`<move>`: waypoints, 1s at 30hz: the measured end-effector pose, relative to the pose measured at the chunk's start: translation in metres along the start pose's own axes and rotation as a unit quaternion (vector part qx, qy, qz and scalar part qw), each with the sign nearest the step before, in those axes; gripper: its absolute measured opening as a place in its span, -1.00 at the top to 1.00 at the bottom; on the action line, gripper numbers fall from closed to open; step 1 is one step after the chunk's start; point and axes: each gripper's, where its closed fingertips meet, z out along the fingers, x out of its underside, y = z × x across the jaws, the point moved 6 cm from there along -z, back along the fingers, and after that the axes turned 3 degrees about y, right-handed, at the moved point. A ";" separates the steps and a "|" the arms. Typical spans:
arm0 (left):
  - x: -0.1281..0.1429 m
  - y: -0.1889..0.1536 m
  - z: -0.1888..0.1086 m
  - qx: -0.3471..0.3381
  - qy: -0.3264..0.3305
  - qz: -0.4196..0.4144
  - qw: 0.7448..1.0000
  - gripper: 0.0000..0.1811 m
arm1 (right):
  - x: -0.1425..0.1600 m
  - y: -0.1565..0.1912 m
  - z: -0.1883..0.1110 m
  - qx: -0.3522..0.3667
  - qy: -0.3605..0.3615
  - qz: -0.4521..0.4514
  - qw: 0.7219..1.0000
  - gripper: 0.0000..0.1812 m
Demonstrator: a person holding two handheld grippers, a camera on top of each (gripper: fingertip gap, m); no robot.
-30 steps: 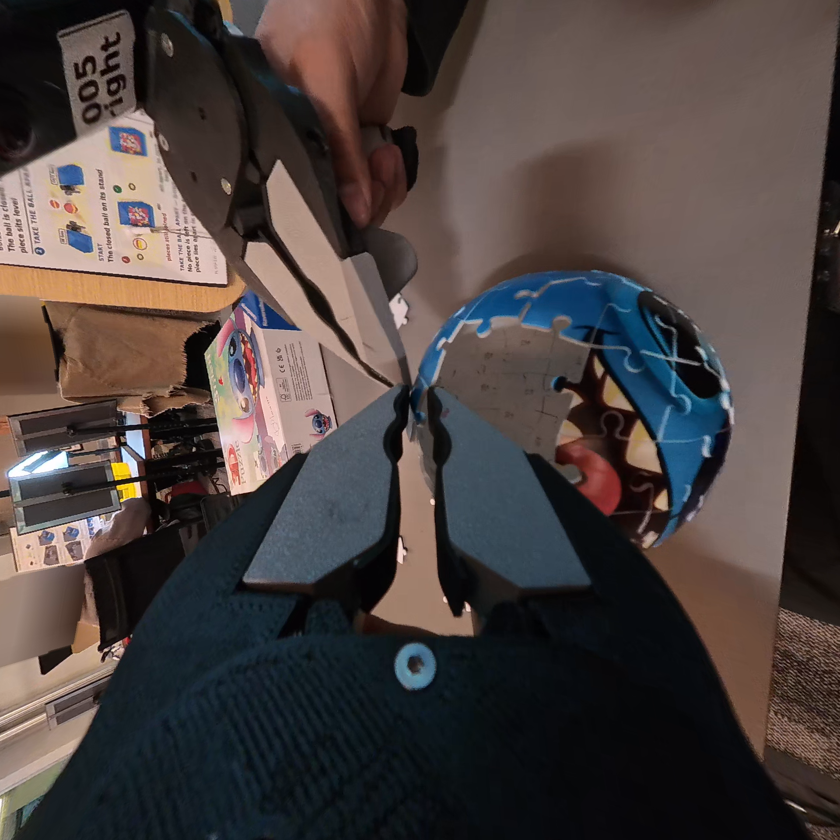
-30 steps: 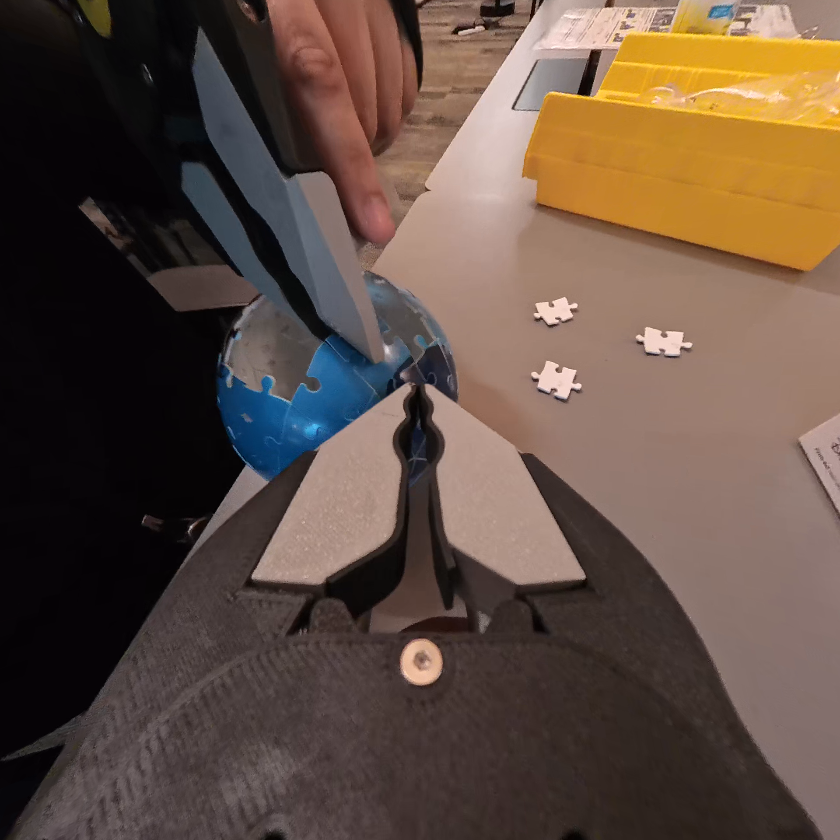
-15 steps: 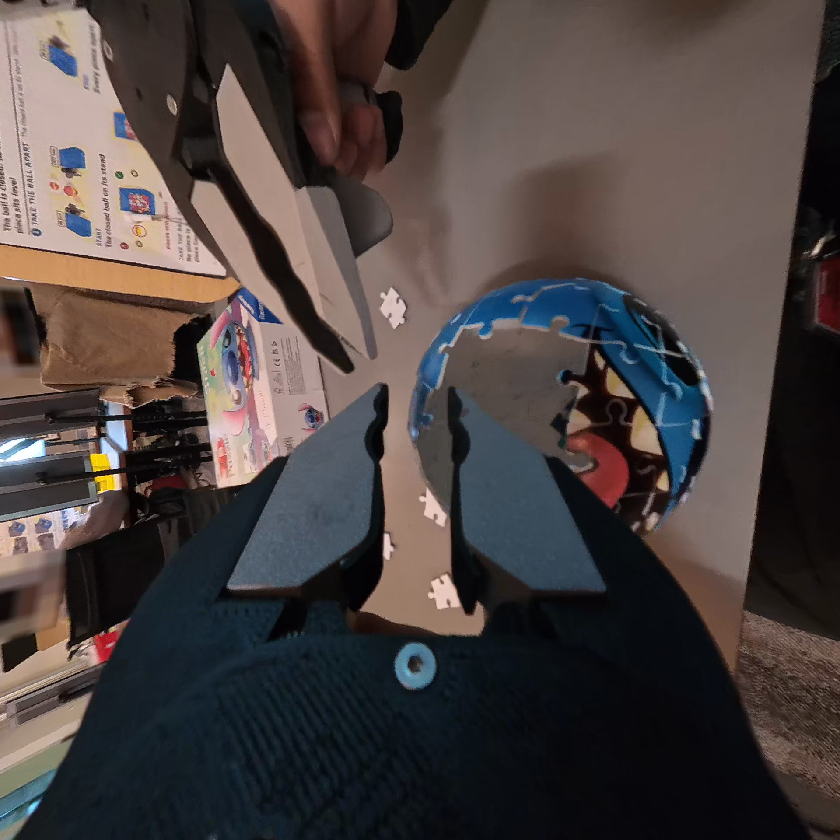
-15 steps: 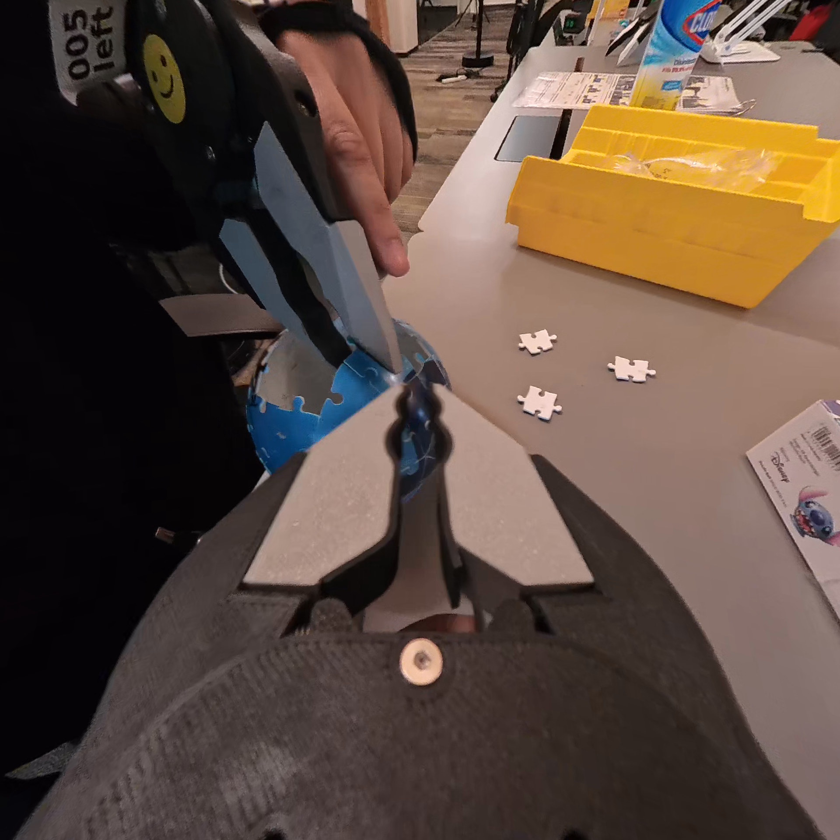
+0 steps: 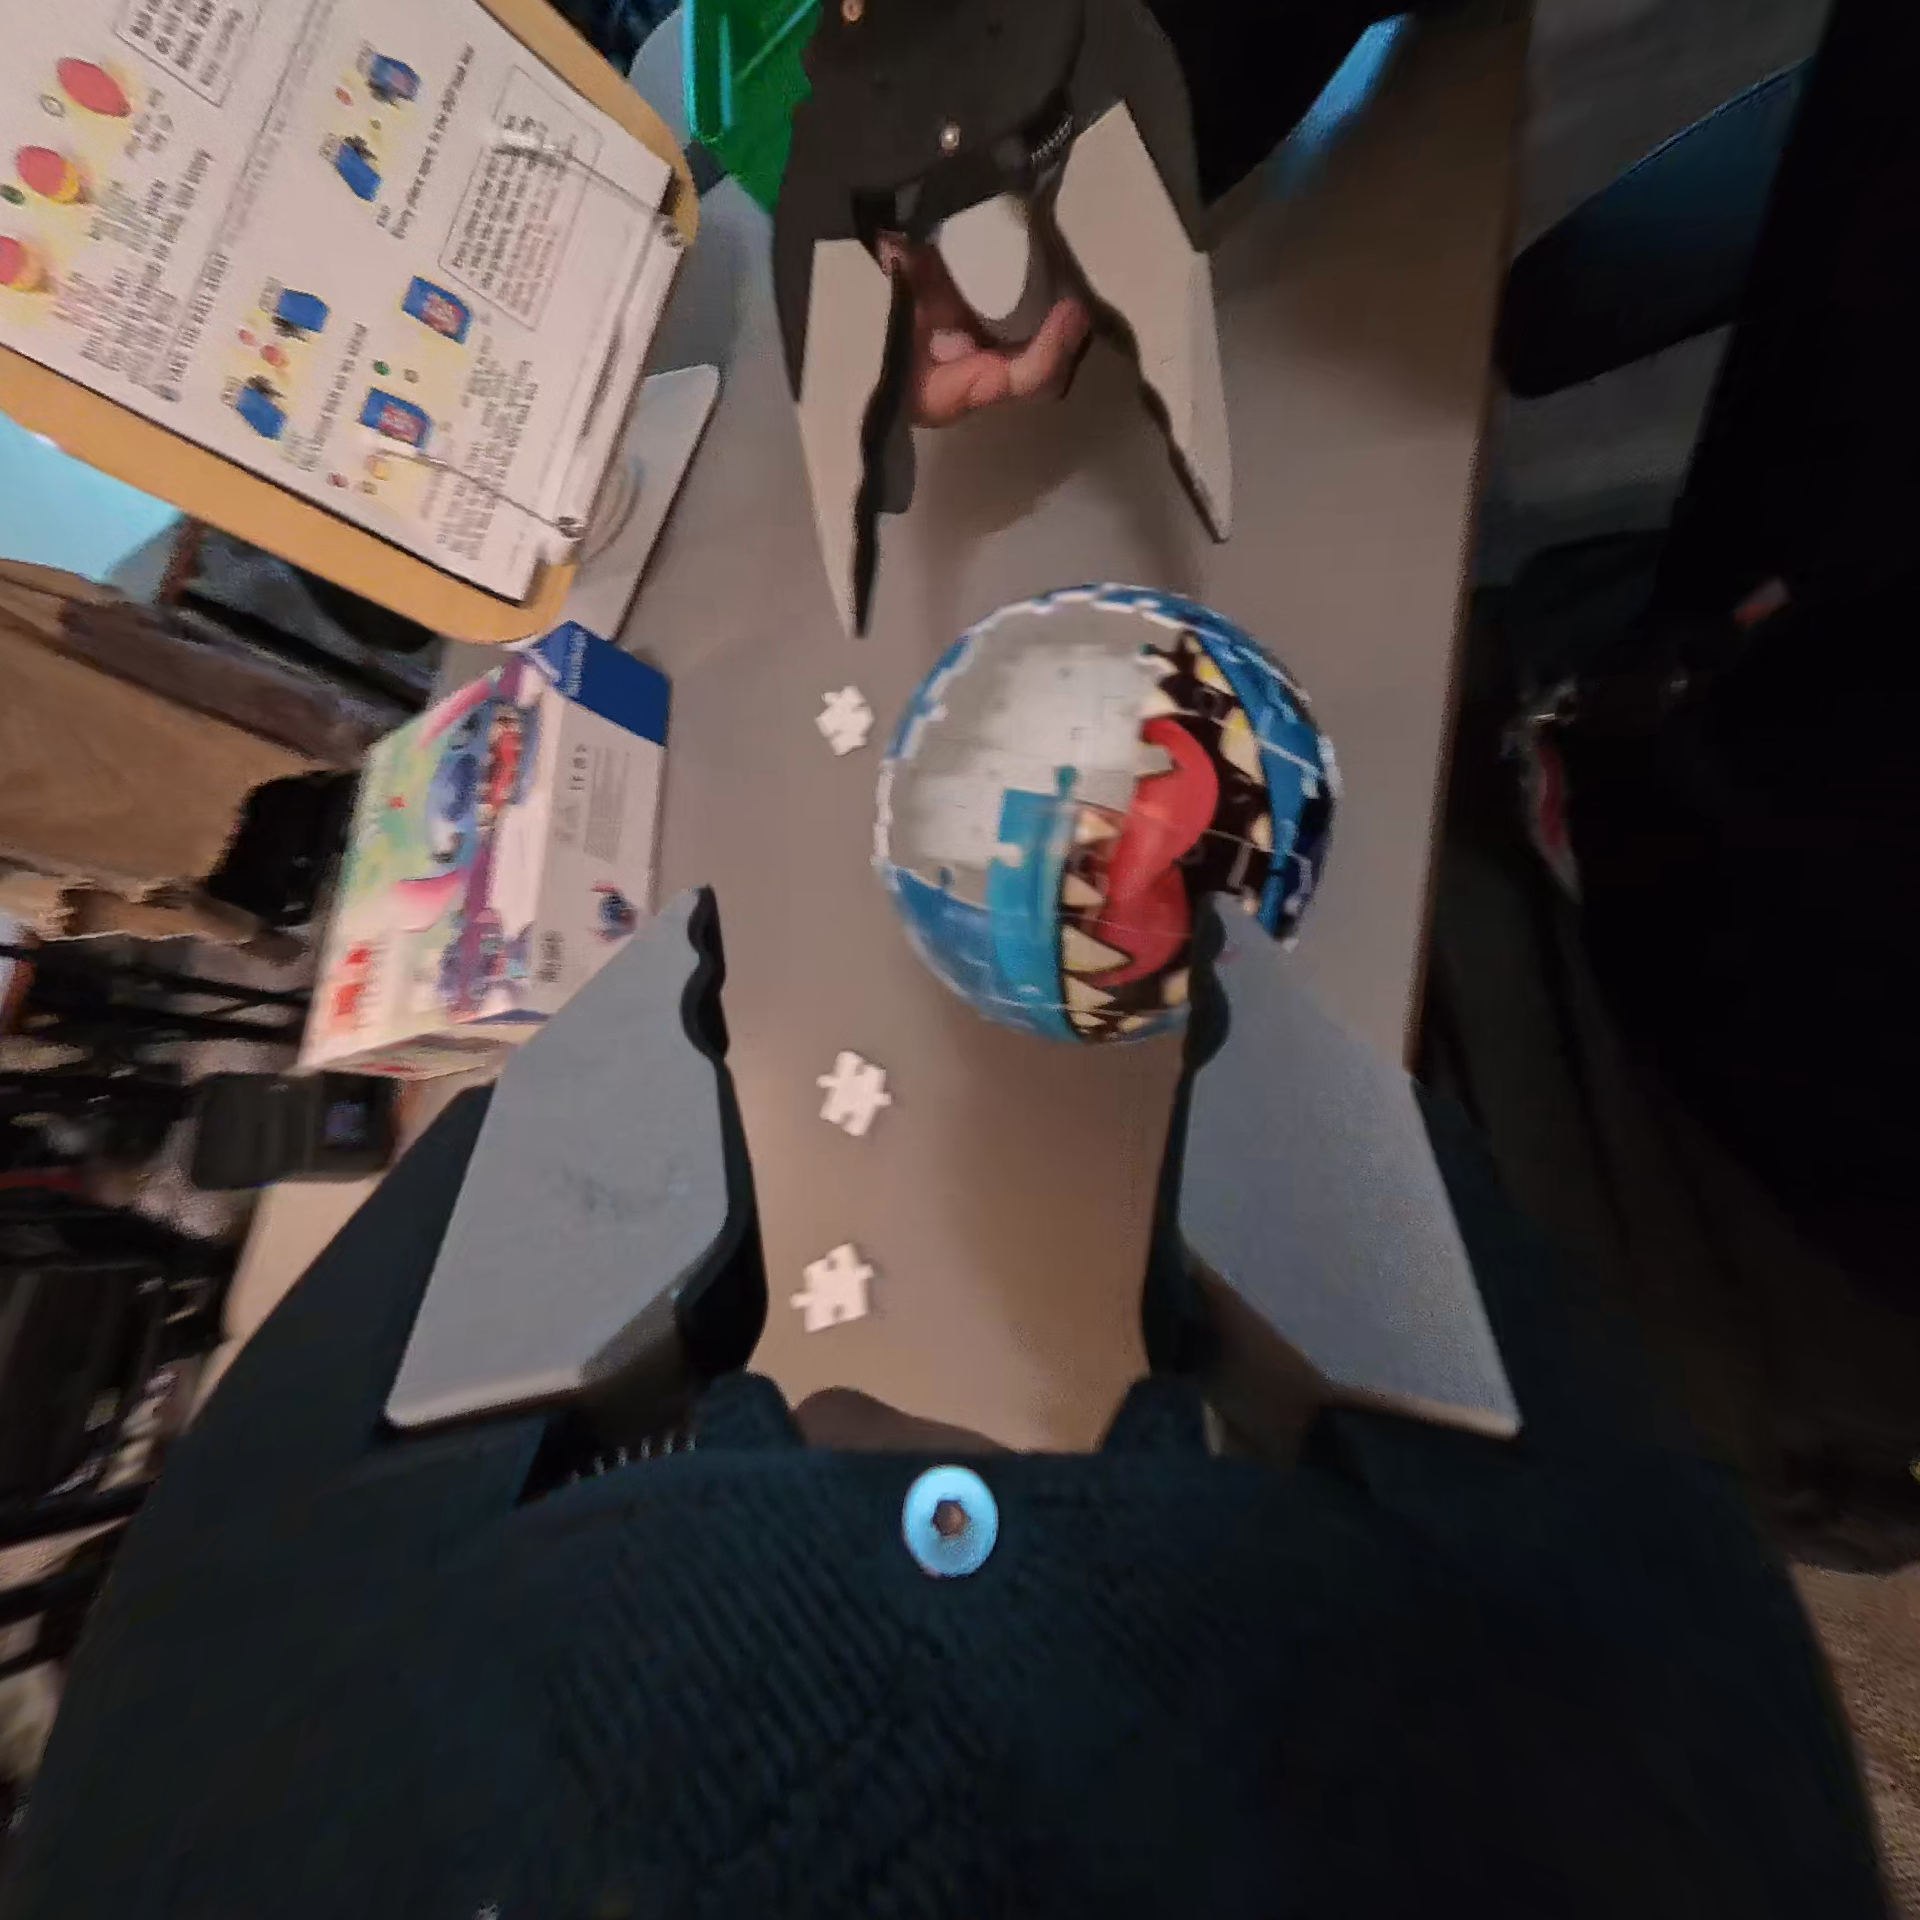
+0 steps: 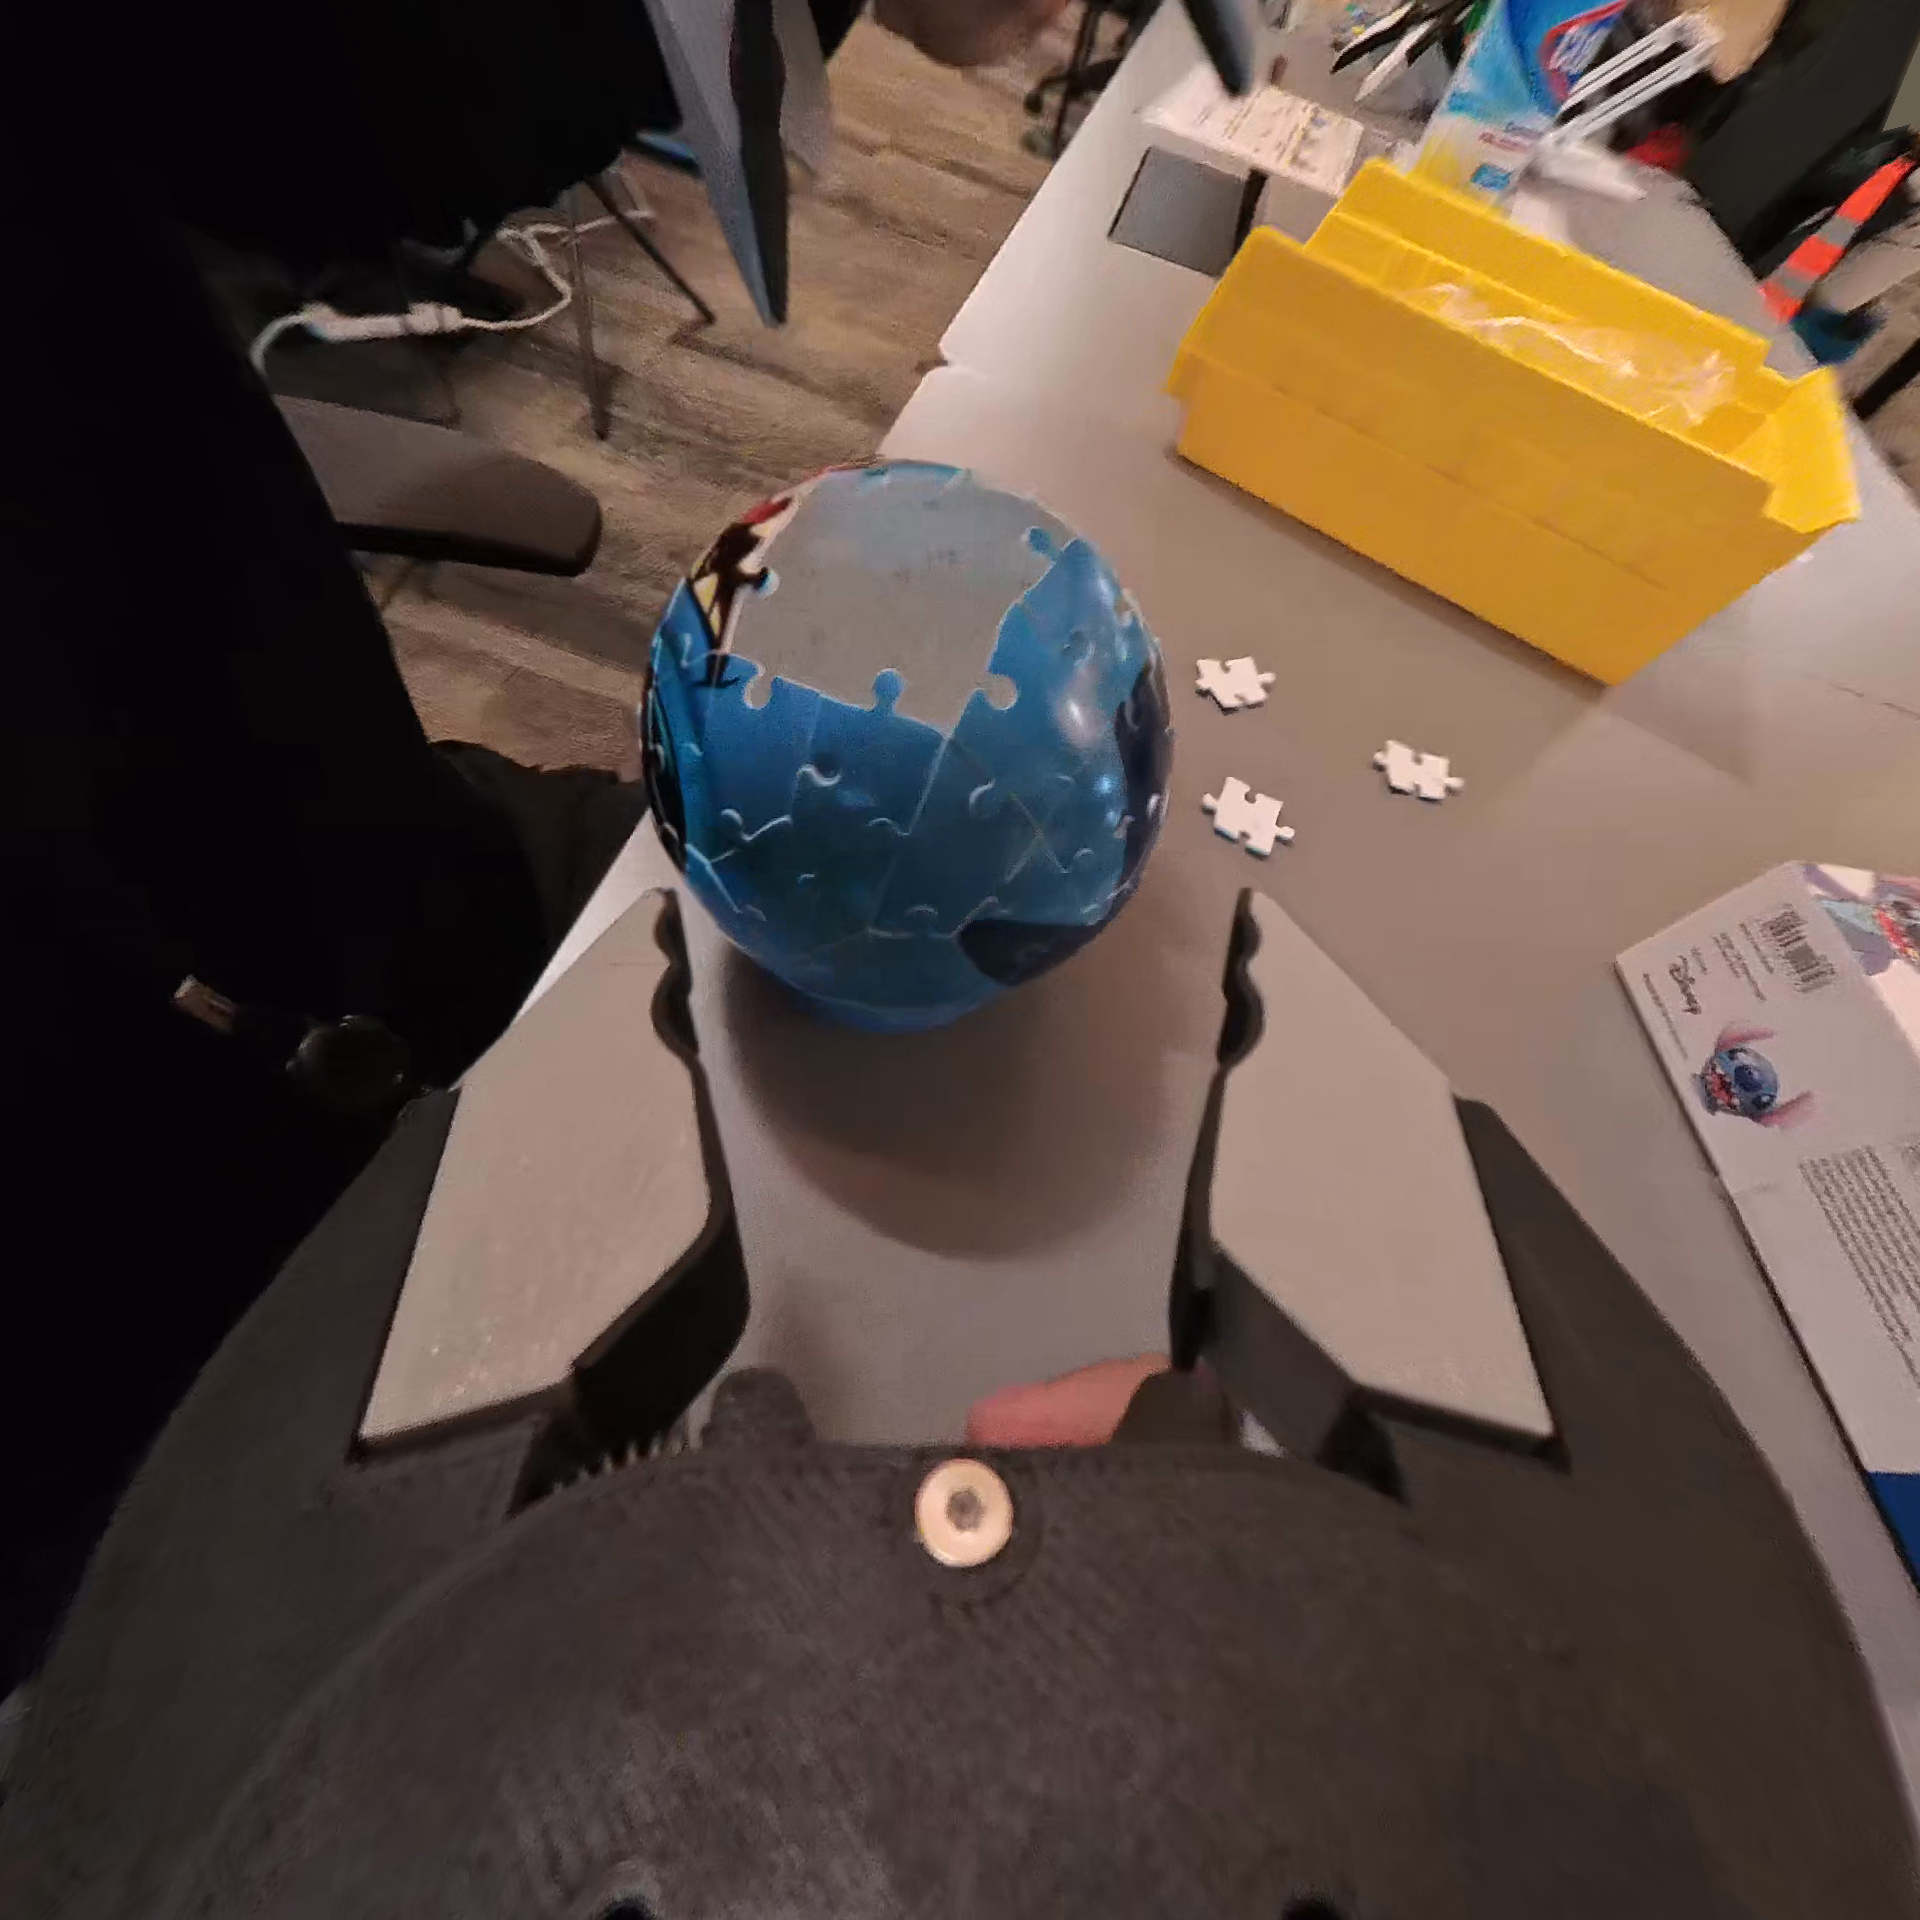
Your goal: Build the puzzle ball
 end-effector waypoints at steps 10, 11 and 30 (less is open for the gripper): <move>0.075 -0.037 0.082 0.049 0.014 -0.046 0.998 -0.25 | 0.008 0.028 0.039 0.115 -0.007 -0.043 0.992 -0.43; 0.076 -0.039 0.086 0.047 0.004 -0.043 0.998 -0.23 | 0.009 0.029 0.042 0.129 -0.002 -0.057 0.990 -0.42; 0.063 -0.031 0.073 0.082 -0.120 -0.194 0.970 -0.14 | 0.014 0.013 0.047 0.009 -0.066 0.205 0.976 -0.29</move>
